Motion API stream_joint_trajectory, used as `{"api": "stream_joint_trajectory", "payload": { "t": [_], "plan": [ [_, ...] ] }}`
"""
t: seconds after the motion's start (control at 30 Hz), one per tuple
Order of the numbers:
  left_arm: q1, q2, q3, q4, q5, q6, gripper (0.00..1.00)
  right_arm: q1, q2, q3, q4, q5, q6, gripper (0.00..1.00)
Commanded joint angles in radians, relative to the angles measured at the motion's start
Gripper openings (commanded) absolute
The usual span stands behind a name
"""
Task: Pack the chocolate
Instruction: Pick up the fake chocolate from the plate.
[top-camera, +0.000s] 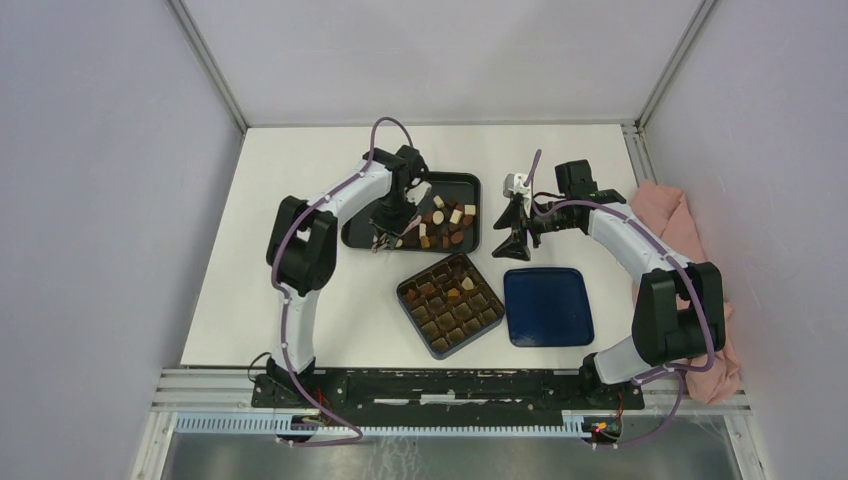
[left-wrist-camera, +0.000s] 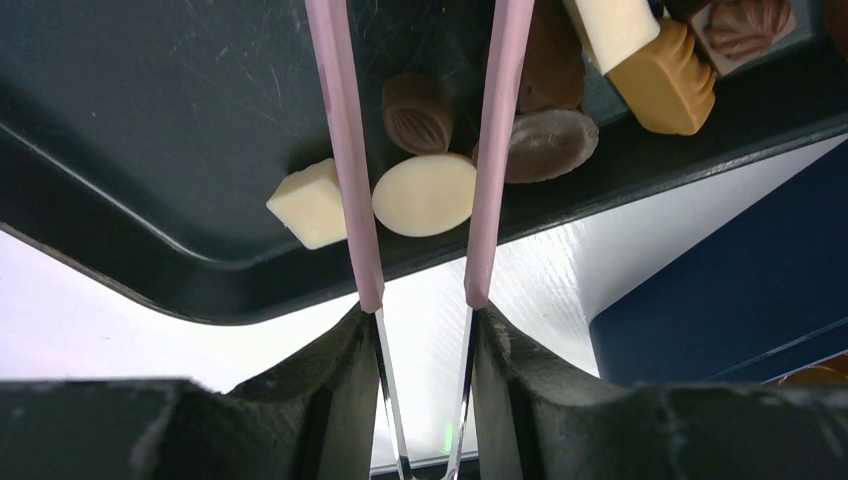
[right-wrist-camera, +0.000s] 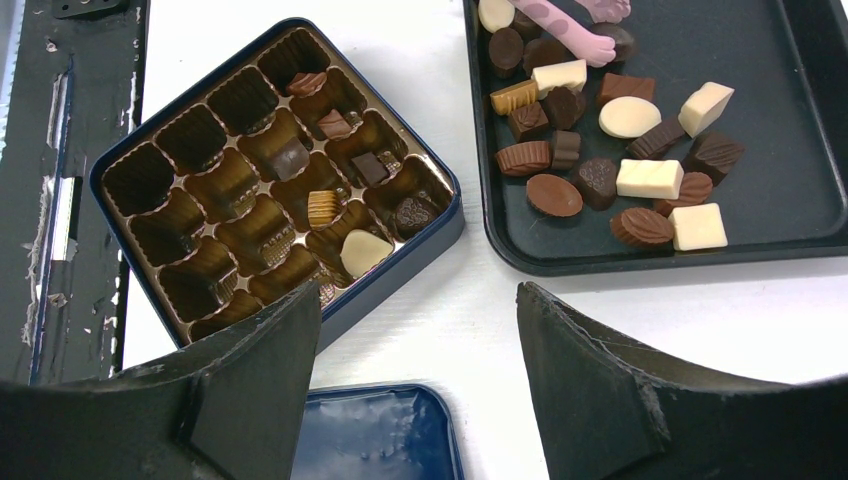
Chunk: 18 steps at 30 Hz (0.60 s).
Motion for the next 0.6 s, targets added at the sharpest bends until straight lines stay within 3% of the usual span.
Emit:
{"api": "stream_joint_trajectory", "payload": {
  "t": [0.0,0.37,0.57],
  "plan": [
    [0.003,0.022,0.071,-0.022,0.033,0.054,0.43,-0.006,-0.024,0.040,-0.003,-0.042,-0.021,0.77],
    [0.004,0.053,0.094,-0.036,0.063,0.048,0.39,-0.006,-0.026,0.046,-0.011,-0.042,-0.027,0.77],
    [0.004,0.042,0.098,-0.037,0.059,0.031,0.26,-0.005,-0.027,0.045,-0.014,-0.045,-0.030,0.77]
  ]
}}
